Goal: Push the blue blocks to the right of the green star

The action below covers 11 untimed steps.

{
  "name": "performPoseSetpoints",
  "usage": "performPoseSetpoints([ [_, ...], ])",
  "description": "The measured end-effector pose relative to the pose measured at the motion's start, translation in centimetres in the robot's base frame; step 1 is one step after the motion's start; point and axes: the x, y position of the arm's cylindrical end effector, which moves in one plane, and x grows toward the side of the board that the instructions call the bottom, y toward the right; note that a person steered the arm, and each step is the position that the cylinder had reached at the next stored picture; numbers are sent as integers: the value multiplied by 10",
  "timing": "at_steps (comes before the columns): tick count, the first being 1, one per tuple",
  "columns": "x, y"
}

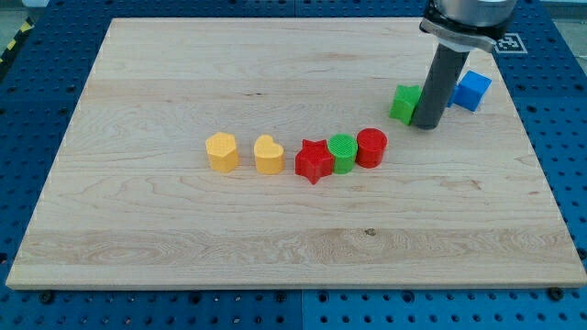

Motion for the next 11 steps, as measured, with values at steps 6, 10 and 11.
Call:
performPoseSetpoints([
  [6,2,175],
  [10,-49,83],
  [11,-50,52],
])
